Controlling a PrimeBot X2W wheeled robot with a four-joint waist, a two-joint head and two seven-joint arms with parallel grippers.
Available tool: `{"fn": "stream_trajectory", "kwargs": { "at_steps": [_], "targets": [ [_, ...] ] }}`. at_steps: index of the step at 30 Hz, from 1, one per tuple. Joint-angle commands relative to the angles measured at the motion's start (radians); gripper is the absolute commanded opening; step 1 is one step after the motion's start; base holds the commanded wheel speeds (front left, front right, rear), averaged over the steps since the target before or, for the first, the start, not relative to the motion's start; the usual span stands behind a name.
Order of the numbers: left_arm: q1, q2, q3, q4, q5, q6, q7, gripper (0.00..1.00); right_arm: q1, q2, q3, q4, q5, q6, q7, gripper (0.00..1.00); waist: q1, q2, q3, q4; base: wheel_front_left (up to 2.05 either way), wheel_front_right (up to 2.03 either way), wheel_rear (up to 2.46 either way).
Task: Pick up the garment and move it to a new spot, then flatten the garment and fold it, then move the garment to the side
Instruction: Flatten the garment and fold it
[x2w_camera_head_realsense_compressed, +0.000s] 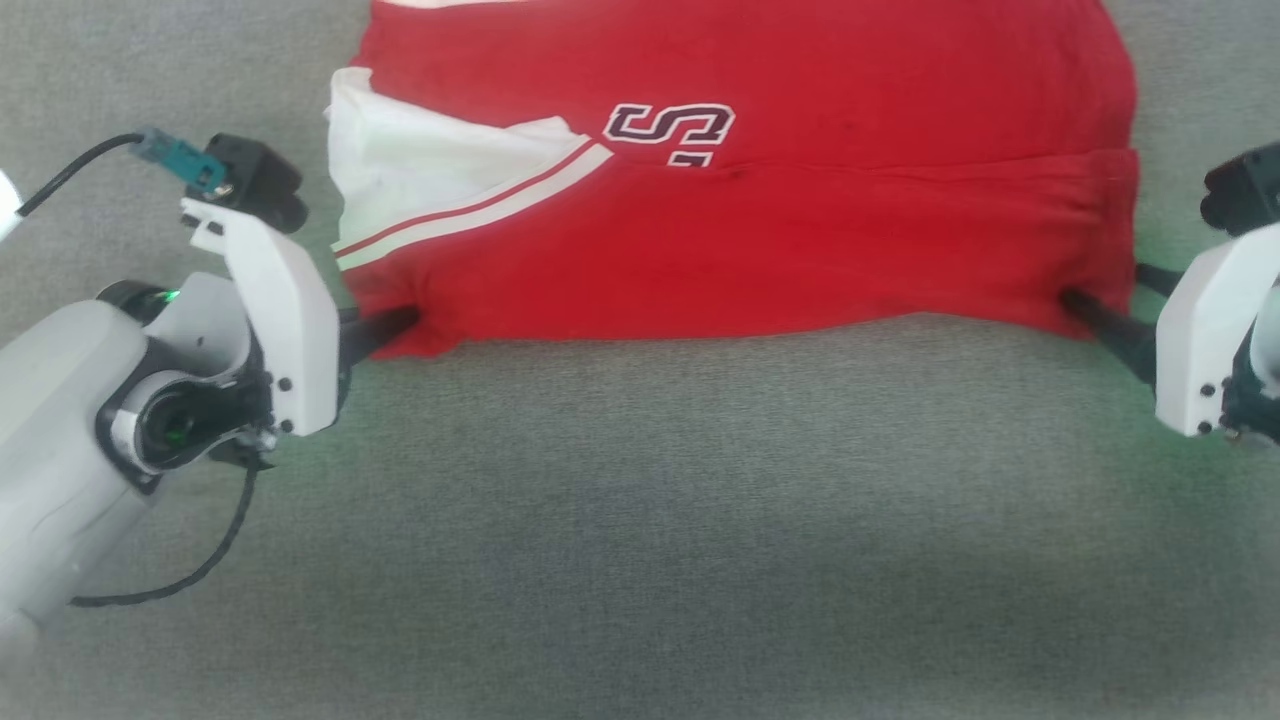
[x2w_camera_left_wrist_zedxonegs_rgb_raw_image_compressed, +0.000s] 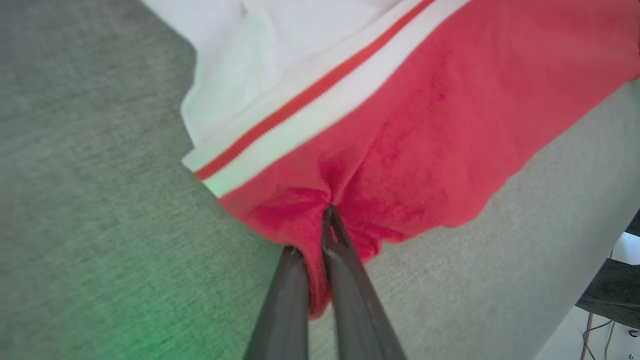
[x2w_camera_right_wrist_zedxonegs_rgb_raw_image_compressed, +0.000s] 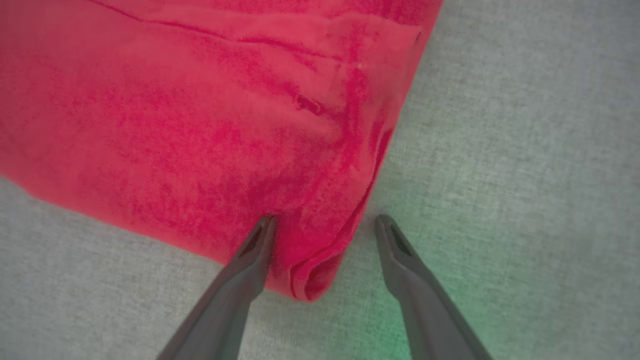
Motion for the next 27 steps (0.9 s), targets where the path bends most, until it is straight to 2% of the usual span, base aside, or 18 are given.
{"fn": "stream_trajectory", "kwargs": {
  "at_steps": [1,2,3,4,5,9,16,21,27],
  "targets": [
    [0.014,-0.03,-0.024,0.005,0.002,-0.004,0.004,0.0,0.004,0.004,0.014,0.019,-0.003,0.0,0.014,1.0,0.0,-0.0001,0.007,0.009,0.0,0.0,0.0],
    [0.013,-0.034,-0.024,0.007,0.005,-0.006,0.001,0.0,-0.004,0.003,0.023,0.029,-0.003,0.0,0.023,0.58,0.0,-0.0001,0.01,0.014,0.0,0.0,0.0],
    [0.013,-0.038,-0.024,0.009,0.006,-0.009,-0.001,0.0,-0.011,0.004,0.025,0.039,-0.001,0.0,0.029,0.35,0.0,-0.0001,0.012,0.018,0.0,0.0,0.0],
    [0.012,-0.042,-0.024,0.012,0.008,-0.01,-0.003,0.0,-0.016,0.004,0.027,0.047,0.0,0.0,0.031,0.03,0.0,-0.0001,0.013,0.021,0.0,0.0,0.0],
    [0.011,-0.047,-0.023,0.014,0.01,-0.012,-0.01,0.0,-0.017,0.001,0.032,0.05,-0.001,0.0,0.034,0.0,0.0,-0.0001,0.014,0.024,0.0,0.0,0.0],
    [0.031,-0.045,-0.016,0.015,0.005,-0.027,-0.034,0.0,0.009,-0.031,0.036,0.037,-0.01,-0.001,0.028,0.0,0.0,-0.0001,-0.004,0.033,0.0,0.0,0.0],
    [0.146,0.037,0.015,-0.079,-0.035,-0.047,-0.128,0.0,0.072,-0.079,0.038,-0.027,0.034,-0.001,-0.006,0.0,0.0,-0.0001,-0.086,0.04,0.0,0.0,0.0],
    [0.247,0.105,0.02,-0.212,-0.068,-0.023,-0.178,0.0,0.151,-0.127,0.039,-0.07,0.07,-0.001,0.014,0.0,0.0,-0.0001,-0.117,0.056,0.0,0.0,0.0],
    [0.341,0.167,0.014,-0.354,-0.083,0.024,-0.229,0.0,0.273,-0.171,-0.021,-0.143,0.087,-0.001,0.027,0.0,0.0,-0.0001,-0.125,0.069,0.0,0.0,0.0]
  ]
}}
